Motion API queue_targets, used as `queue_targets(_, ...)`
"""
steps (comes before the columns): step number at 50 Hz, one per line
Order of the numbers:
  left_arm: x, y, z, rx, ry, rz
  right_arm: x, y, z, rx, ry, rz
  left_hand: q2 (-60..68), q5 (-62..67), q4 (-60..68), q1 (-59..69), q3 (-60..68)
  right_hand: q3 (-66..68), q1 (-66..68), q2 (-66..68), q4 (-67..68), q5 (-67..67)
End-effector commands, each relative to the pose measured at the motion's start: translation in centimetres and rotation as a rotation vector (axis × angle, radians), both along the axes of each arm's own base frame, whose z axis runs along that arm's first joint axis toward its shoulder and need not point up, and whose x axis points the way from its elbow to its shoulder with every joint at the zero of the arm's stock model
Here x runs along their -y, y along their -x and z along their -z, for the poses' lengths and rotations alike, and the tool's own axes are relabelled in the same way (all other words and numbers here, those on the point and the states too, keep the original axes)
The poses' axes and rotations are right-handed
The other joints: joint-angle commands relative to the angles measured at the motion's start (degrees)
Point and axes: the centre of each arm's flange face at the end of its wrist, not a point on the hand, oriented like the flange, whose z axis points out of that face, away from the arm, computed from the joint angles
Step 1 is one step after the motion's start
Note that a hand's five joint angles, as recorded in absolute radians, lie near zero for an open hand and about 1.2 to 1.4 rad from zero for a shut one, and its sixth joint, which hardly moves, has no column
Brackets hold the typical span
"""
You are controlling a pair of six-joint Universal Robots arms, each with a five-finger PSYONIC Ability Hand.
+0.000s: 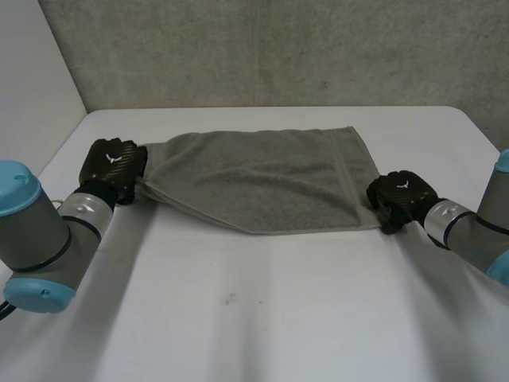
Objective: Fold the towel.
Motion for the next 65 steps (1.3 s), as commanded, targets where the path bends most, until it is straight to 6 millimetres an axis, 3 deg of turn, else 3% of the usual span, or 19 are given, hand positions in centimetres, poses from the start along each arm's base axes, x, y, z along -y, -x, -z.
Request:
queue_targets(1, 0.2, 0.0, -0.1, -0.001, 0.004, -0.002, 0.0, -0.3, 0.1, 0.007, -0.006, -0.002, 10.2, 10.6, 10.2, 11.4, 10.3, 0.8, -5.1, -0.6, 0.8, 0.8)
queue_targets(18, 0.3, 0.0, 0.0, 0.0, 0.005, -0.002, 1.6, -0.6, -0.5, 0.051, 0.018, 0.025, 10.2, 10.6, 10.2, 11.4, 10.3, 2.6, -3.2, 1.3, 2.6, 2.6)
queue_targets(24, 0.5, 0.0, 0.0, 0.0, 0.006, -0.002, 2.3, -1.8, -0.4, 0.078, 0.024, 0.014, 10.2, 10.6, 10.2, 11.4, 10.3, 6.8, 1.0, 5.5, 6.8, 6.8)
queue_targets(26, 0.5, 0.0, 0.0, 0.0, 0.006, 0.0, 2.5, -1.9, -0.1, 0.077, 0.022, 0.018, 10.2, 10.6, 10.2, 11.4, 10.3, 22.7, 16.9, 21.3, 22.7, 22.7)
queue_targets(27, 0.5, 0.0, 0.1, 0.0, 0.005, -0.002, 2.5, -1.9, -0.1, 0.077, 0.022, 0.018, 10.2, 10.6, 10.2, 11.4, 10.3, 22.8, 17.0, 21.5, 22.8, 22.8)
queue_targets(28, 0.5, 0.0, 0.1, 0.0, 0.004, -0.002, 2.6, -2.0, 0.1, 0.077, 0.021, 0.017, 10.2, 10.6, 10.2, 11.4, 10.3, 34.1, 28.3, 32.8, 34.1, 34.1)
queue_targets(29, 0.5, 0.0, 0.1, 0.0, 0.004, -0.002, 2.6, -2.0, 0.1, 0.077, 0.021, 0.016, 10.2, 10.6, 10.2, 11.4, 10.3, 34.2, 28.4, 32.9, 34.2, 34.3)
queue_targets(30, 0.5, 0.0, 0.1, 0.0, 0.004, -0.002, 2.6, -2.2, 0.1, 0.077, 0.022, 0.013, 10.2, 10.6, 10.2, 11.4, 10.3, 45.2, 39.3, 43.8, 45.2, 45.2)
queue_targets(33, 0.5, 0.0, 0.1, 0.0, 0.001, -0.005, 2.6, -2.3, -0.2, 0.079, 0.025, 0.017, 10.2, 10.6, 10.2, 11.4, 10.3, 45.3, 39.5, 43.9, 45.3, 45.3)
queue_targets(34, 0.4, 0.0, 0.1, 0.002, -0.001, -0.005, 2.6, -2.2, -1.0, 0.086, 0.038, 0.03, 10.2, 10.6, 10.2, 11.4, 10.3, 45.3, 39.5, 43.9, 45.3, 45.3)
queue_targets(35, 0.4, 0.0, 0.1, 0.002, -0.001, -0.005, 2.9, -1.7, -3.4, 0.104, 0.082, 0.07, 10.2, 10.6, 10.2, 11.4, 10.3, 45.3, 39.5, 43.9, 45.3, 45.3)
queue_targets(38, 0.0, -0.3, 0.0, 0.007, -0.017, -0.009, 2.9, -1.3, -5.4, 0.111, 0.124, 0.089, 10.2, 10.6, 10.2, 11.4, 10.3, 45.3, 39.5, 43.9, 45.3, 45.3)
queue_targets(40, -0.6, -0.6, -0.3, 0.021, -0.056, -0.014, 2.2, -0.6, -8.3, 0.107, 0.154, 0.107, 10.2, 10.6, 10.2, 11.4, 10.3, 45.3, 39.5, 43.9, 45.3, 45.3)
queue_targets(43, -1.2, -0.7, -0.5, 0.032, -0.084, -0.013, 1.5, -0.2, -8.8, 0.096, 0.126, 0.113, 10.2, 10.6, 10.2, 11.4, 10.3, 45.3, 39.5, 43.9, 45.3, 45.3)
queue_targets(45, -2.5, -1.1, -0.8, 0.052, -0.161, -0.02, -0.1, 0.8, -9.7, 0.027, 0.058, 0.116, 10.2, 10.6, 10.2, 11.4, 10.3, 45.3, 39.5, 43.9, 45.3, 45.3)
queue_targets(52, -5.7, -2.2, -1.4, 0.094, -0.34, -0.035, -3.6, 4.3, -9.7, -0.269, -0.107, 0.075, 10.2, 10.6, 10.2, 11.4, 10.3, 45.3, 39.5, 43.9, 45.3, 45.3)
queue_targets(54, -7.4, -2.9, -1.8, 0.117, -0.429, -0.043, -5.7, 5.4, -10.1, -0.344, -0.199, 0.033, 10.2, 10.6, 10.2, 11.4, 10.3, 45.3, 39.5, 43.9, 45.3, 45.3)
queue_targets(59, -10.0, -3.4, -2.7, 0.159, -0.512, -0.026, -7.5, 6.4, -10.6, -0.385, -0.291, 0.013, 10.2, 10.6, 10.2, 11.4, 10.3, 45.3, 39.5, 43.9, 45.3, 45.3)
queue_targets(65, -10.4, -3.1, -2.8, 0.185, -0.49, 0.002, -8.2, 6.6, -11.4, -0.403, -0.29, -0.018, 10.2, 10.6, 10.2, 11.4, 10.3, 45.3, 39.5, 43.9, 45.3, 45.3)
